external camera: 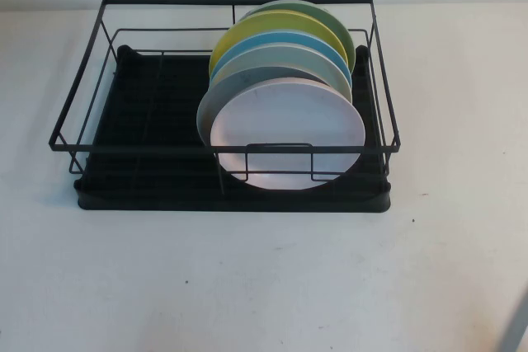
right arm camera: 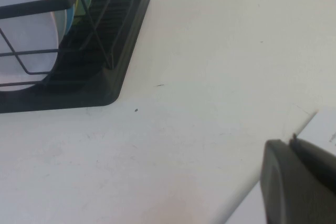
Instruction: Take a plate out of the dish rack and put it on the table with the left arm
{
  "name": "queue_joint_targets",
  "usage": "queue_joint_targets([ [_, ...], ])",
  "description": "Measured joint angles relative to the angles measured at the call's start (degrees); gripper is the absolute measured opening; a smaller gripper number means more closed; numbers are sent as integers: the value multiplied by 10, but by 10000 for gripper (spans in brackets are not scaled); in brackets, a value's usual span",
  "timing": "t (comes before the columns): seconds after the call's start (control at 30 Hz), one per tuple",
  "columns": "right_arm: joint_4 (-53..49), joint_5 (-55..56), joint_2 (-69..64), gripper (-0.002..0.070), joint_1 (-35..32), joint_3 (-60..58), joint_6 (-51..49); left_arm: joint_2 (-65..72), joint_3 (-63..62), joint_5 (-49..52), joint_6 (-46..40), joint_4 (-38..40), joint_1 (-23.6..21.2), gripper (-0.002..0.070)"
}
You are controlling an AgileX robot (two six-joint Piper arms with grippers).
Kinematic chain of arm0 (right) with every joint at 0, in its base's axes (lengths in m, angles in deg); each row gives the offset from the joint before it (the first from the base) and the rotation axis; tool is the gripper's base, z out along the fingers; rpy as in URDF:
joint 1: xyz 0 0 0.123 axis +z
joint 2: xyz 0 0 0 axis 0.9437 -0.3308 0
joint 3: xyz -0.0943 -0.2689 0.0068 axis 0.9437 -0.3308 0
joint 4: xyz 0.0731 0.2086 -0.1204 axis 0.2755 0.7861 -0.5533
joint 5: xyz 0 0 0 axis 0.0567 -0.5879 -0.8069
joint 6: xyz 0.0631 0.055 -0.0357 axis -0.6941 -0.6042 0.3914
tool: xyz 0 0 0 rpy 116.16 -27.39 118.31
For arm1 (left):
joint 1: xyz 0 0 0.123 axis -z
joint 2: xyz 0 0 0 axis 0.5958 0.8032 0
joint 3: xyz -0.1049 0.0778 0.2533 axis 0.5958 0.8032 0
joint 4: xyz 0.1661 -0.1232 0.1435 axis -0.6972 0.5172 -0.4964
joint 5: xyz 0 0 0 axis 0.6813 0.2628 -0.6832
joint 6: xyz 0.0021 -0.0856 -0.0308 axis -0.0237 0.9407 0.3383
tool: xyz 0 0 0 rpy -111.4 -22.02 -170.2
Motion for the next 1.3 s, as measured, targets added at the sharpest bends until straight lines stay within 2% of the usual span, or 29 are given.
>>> queue_joint_targets([
  [0.87,0,0,0,-20,0,0,0,0,0,-8,9,28,0,-4],
  [1.17,0,0,0,-20,0,0,0,0,0,-9,38,43,0,-4],
  [1.3,0,0,0,-20,0,0,0,0,0,-39,86,105,0,-4],
])
